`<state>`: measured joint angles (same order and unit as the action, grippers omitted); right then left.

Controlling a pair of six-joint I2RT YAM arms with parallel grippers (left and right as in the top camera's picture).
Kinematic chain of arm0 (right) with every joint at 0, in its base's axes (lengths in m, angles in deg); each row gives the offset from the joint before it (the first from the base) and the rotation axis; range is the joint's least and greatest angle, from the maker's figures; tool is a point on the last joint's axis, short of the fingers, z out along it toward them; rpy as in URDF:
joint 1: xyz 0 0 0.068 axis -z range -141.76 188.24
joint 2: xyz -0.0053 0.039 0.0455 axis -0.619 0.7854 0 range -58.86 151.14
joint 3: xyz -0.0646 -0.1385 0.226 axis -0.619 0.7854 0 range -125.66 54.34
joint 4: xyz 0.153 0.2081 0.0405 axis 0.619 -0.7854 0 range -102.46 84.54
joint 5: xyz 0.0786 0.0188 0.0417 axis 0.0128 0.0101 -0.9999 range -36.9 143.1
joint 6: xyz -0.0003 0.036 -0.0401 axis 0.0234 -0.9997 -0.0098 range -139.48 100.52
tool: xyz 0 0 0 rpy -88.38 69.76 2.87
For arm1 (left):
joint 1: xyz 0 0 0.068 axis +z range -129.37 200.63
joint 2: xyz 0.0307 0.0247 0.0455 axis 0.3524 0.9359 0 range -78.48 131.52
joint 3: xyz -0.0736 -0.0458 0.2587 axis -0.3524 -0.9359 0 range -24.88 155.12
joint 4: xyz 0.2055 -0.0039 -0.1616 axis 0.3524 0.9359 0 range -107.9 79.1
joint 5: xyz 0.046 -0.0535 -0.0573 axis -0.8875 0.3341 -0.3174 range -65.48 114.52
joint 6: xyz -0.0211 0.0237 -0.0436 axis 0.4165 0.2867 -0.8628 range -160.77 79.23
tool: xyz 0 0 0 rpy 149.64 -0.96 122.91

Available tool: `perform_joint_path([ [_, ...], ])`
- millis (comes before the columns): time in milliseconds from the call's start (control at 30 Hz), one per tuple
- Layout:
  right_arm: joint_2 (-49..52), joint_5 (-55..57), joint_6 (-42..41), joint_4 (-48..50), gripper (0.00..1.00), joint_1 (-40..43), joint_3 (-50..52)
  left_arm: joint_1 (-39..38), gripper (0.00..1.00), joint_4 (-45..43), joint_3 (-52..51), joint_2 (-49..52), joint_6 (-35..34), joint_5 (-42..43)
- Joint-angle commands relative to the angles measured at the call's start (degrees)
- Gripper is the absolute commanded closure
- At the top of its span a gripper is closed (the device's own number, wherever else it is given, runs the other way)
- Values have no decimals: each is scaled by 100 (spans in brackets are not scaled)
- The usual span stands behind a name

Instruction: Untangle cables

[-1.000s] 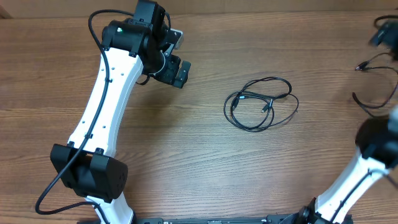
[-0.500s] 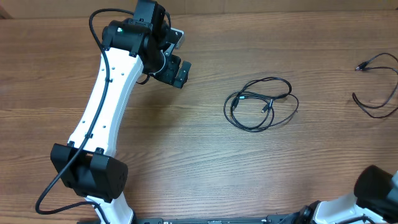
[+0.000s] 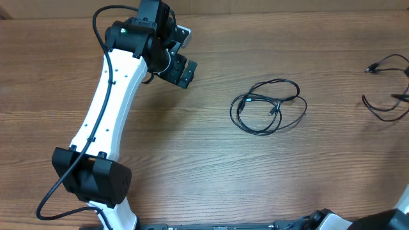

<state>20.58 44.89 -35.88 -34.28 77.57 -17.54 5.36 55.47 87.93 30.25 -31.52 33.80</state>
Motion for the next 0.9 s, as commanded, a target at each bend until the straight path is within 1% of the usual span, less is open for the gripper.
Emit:
perform_joint_path([
  [0,232,1054,-1755,9,0,55,675,-17,0,87,-20,28,125,155],
  [67,402,1047,-2288,85,0,70,955,-17,0,199,-20,28,125,238],
  [100,542,1045,-2463,168,12,70,1051,-17,0,249,-20,28,125,238],
  [133,680,1047,-2566,223,28,63,1102,-17,0,273,-20,28,127,236],
  [167,800,1047,-2588,258,36,48,1130,-17,0,295,-20,28,129,234],
  [200,938,1029,-2612,282,37,28,1154,-17,0,315,-20,28,136,232],
  [267,1200,1019,-2712,249,33,11,1169,-17,0,345,-20,28,149,232],
  [500,1814,1005,-2712,129,34,11,1172,-17,0,522,-20,28,149,234],
  [533,1856,1001,-2712,136,36,11,1172,-17,0,520,-20,28,149,234],
  [567,1886,949,-2715,140,40,11,1172,-17,0,505,-20,28,146,234],
  [667,1902,723,-2717,190,41,9,1172,-17,0,433,-20,28,146,240],
  [733,1902,490,-2736,284,46,4,1172,-17,0,363,-20,28,146,236],
  [767,1902,466,-2804,310,46,4,1172,-17,0,332,-20,28,149,238],
  [800,1902,468,-3084,313,45,7,1172,-17,0,306,-20,28,146,240],
  [833,1904,466,-3270,323,39,7,1172,-17,0,295,-20,28,146,240],
  [867,1910,466,-3440,350,30,4,1172,-17,0,295,-20,28,146,238],
])
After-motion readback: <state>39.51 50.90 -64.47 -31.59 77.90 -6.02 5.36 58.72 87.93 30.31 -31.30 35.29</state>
